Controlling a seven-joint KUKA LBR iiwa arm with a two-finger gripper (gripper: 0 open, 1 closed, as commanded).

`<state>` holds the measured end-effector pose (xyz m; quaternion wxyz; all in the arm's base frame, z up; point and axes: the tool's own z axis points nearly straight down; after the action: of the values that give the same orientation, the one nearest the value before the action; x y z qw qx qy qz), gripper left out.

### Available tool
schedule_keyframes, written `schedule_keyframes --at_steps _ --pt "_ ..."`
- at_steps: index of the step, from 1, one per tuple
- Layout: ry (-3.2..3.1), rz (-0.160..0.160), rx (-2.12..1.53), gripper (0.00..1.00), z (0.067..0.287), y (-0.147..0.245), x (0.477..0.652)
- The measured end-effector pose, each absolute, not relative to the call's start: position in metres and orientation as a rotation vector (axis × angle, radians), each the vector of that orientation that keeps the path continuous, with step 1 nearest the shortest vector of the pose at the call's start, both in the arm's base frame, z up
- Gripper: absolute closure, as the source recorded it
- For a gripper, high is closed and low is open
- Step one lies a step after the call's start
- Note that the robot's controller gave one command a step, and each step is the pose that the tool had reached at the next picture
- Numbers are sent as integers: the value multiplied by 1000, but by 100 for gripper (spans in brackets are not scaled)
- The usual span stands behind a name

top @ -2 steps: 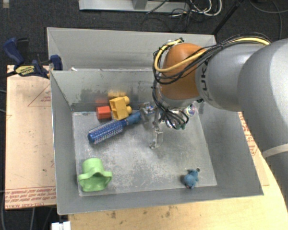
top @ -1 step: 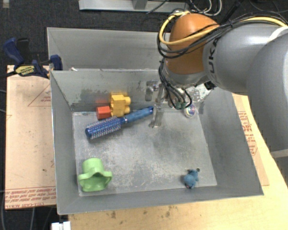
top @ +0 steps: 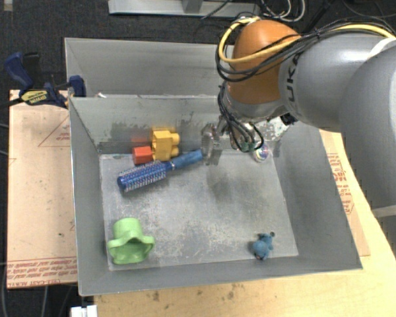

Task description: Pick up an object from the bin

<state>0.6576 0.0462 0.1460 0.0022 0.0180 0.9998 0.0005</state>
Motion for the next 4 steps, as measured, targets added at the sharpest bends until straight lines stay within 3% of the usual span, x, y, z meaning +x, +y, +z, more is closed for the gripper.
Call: schedule_keyframes --at_steps 1,2,3,4 --pt "3137 1 57 0 146 46 658" --pt "3129 2 252 0 70 40 653" --pt "3127 1 249 100 74 40 654" --pt "3133 2 -83 100 174 50 647"
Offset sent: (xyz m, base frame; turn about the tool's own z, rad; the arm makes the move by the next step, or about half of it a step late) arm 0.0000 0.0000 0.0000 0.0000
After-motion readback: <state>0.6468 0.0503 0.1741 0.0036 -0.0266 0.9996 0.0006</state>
